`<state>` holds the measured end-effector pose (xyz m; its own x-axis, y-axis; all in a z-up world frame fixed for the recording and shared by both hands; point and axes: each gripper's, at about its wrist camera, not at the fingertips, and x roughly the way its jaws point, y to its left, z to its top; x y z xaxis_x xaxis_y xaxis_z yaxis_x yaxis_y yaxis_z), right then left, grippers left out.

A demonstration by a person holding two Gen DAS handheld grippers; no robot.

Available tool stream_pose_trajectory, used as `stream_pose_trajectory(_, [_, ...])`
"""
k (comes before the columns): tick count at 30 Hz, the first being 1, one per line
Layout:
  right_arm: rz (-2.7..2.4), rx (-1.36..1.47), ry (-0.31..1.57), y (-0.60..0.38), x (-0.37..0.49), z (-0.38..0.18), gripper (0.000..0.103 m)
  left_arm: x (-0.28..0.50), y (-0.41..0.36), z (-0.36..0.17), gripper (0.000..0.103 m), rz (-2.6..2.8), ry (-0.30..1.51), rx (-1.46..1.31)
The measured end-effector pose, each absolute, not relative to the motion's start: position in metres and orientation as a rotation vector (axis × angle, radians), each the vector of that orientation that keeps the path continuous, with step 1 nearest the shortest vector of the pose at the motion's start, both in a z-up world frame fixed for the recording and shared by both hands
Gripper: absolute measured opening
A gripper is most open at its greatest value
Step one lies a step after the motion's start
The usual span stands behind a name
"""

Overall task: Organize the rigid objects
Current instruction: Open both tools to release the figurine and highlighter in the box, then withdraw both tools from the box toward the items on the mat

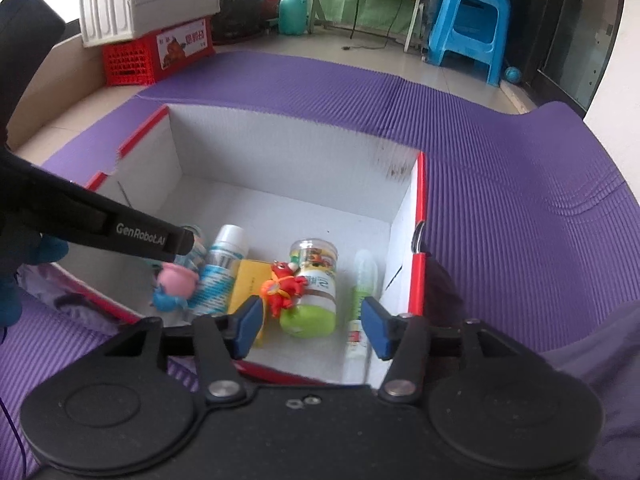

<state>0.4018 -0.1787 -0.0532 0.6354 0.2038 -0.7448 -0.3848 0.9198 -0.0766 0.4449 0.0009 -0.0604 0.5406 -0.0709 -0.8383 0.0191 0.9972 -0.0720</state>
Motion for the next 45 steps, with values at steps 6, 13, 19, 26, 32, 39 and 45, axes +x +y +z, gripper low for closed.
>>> stream_pose_trajectory(6, [0.36, -0.235, 0.788, -0.175, 0.379, -0.033, 0.058, 0.418, 0.009, -0.042, 0.041, -0.056, 0.975, -0.059])
stream_pose_trajectory(13, [0.368, -0.211, 0.75, -0.173, 0.351, -0.011, 0.059, 0.386, 0.018, -0.02, 0.041, -0.05, 0.94, -0.072])
stream_pose_trajectory(19, [0.377, -0.204, 0.728, -0.174, 0.326, 0.004, 0.062, 0.356, 0.022, -0.004, 0.061, -0.054, 0.902, -0.084])
stream_pose_trajectory(26, [0.394, -0.165, 0.713, -0.18, 0.296, 0.021, 0.068, 0.317, 0.024, 0.012, 0.061, -0.074, 0.877, -0.087])
stream_pose_trajectory(32, [0.404, -0.142, 0.69, -0.182, 0.27, 0.031, 0.078, 0.285, 0.025, 0.022, 0.072, -0.085, 0.855, -0.091])
stream_pose_trajectory(39, [0.417, -0.118, 0.685, -0.186, 0.245, 0.037, 0.084, 0.252, 0.026, 0.028, 0.073, -0.086, 0.829, -0.086])
stream_pose_trajectory(45, [0.432, -0.1, 0.704, -0.189, 0.224, 0.036, 0.09, 0.226, 0.026, 0.028, 0.083, -0.091, 0.815, -0.094])
